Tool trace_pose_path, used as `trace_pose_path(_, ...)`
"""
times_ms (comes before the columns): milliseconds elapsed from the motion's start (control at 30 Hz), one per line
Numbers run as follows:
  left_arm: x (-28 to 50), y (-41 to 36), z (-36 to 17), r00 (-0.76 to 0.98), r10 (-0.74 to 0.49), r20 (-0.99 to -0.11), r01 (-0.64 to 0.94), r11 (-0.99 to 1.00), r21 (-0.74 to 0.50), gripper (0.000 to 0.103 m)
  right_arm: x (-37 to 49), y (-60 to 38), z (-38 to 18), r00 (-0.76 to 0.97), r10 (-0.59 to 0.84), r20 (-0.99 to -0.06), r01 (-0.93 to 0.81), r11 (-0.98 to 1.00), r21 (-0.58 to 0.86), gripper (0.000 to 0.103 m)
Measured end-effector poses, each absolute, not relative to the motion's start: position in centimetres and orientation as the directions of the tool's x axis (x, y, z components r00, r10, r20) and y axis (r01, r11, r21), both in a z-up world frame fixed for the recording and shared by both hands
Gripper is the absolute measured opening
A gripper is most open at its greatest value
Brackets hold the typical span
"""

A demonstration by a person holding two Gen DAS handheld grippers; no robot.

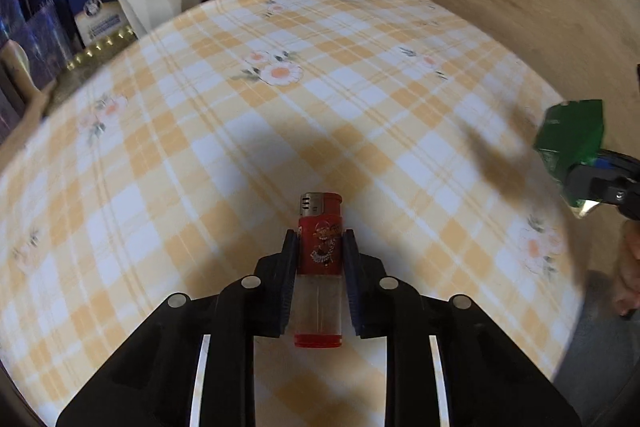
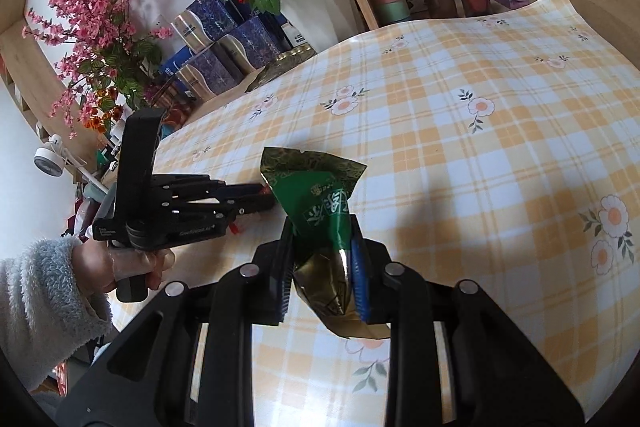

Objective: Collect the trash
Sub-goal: 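Grasp the green-and-gold wrapper with the right tool while the left tool grasps the red lighter, then carry the wrapper and lighter down over the bin with both tools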

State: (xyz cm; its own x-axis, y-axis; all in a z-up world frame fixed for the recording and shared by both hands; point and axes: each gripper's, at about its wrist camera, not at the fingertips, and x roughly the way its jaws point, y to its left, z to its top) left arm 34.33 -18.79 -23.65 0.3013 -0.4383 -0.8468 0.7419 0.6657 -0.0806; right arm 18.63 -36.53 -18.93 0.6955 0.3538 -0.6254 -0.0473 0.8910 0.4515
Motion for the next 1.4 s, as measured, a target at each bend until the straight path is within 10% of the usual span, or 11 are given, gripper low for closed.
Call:
trace_pose_path(467,25.8,-12.2,-19.8,0.271,-0.607,-0.747,0.635,0.696,-0.335,0.022,14.6,-32.9,-18.0,0.675,0.389,-0.626,-0.076,0.881,0.466,0.027)
trace_pose_path(1400,3.5,-5.4,-23.9,0.278,-0.545,-0.791,0.627,0.727,-0.280,0.022,0.2,-25.6,-20.2,0.657,0.385,-0.648,-0.148,0.909,0.390,0.027)
